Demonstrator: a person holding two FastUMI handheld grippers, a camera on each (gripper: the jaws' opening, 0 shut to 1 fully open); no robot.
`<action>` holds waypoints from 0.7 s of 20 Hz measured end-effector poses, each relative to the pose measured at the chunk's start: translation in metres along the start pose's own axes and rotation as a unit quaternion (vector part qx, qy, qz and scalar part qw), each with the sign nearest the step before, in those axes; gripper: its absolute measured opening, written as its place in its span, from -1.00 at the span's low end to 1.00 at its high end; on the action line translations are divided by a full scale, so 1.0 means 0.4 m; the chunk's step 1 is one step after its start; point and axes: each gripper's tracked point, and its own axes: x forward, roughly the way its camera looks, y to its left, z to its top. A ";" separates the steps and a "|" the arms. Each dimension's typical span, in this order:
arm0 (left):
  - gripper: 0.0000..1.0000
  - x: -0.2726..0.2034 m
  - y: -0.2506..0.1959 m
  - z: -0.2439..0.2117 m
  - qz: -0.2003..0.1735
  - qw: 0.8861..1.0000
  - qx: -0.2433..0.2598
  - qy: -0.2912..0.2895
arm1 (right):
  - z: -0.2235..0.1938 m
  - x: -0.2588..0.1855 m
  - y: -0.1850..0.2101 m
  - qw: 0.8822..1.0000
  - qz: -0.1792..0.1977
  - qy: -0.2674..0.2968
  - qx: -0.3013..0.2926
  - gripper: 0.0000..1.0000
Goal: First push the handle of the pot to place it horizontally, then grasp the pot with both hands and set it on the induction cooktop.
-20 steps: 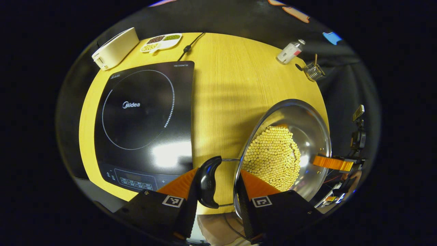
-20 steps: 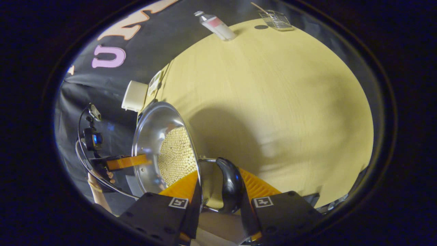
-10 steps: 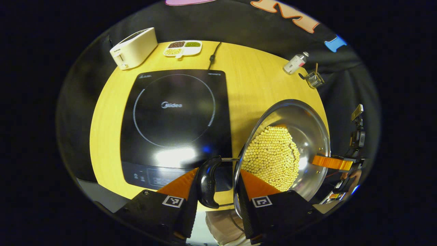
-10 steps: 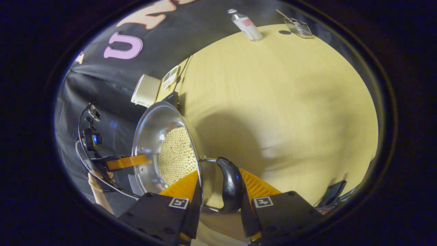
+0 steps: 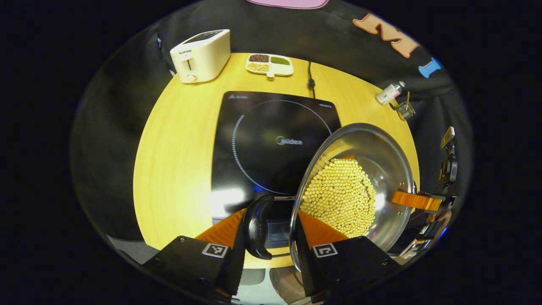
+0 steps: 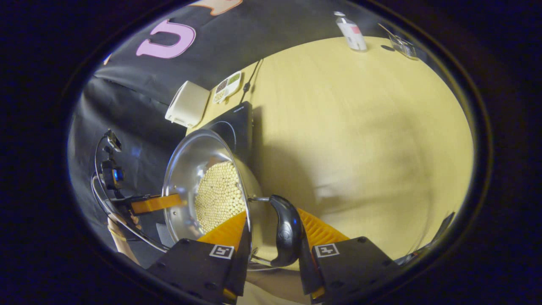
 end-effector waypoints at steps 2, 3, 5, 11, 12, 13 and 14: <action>0.19 0.009 0.057 0.032 0.004 1.000 0.005 -0.008 | 0.009 0.047 0.049 1.000 -0.002 -0.004 0.002 0.08; 0.19 0.015 0.080 0.047 0.008 1.000 0.010 -0.013 | 0.015 0.065 0.069 1.000 -0.003 -0.006 0.001 0.08; 0.19 0.032 0.124 0.086 0.013 0.999 0.022 -0.024 | 0.032 0.105 0.100 1.000 -0.007 -0.008 -0.002 0.07; 0.14 0.086 0.184 0.181 0.006 0.998 0.037 -0.051 | 0.122 0.169 0.147 0.999 -0.003 -0.036 0.030 0.07; 0.15 0.089 0.187 0.196 0.005 0.998 0.037 -0.055 | 0.141 0.183 0.152 0.999 0.000 -0.043 0.034 0.06; 0.15 0.090 0.190 0.217 0.006 0.997 0.041 -0.071 | 0.162 0.190 0.159 0.998 0.002 -0.051 0.037 0.06; 0.15 0.091 0.195 0.226 0.008 0.996 0.046 -0.074 | 0.181 0.196 0.164 0.998 0.003 -0.058 0.040 0.06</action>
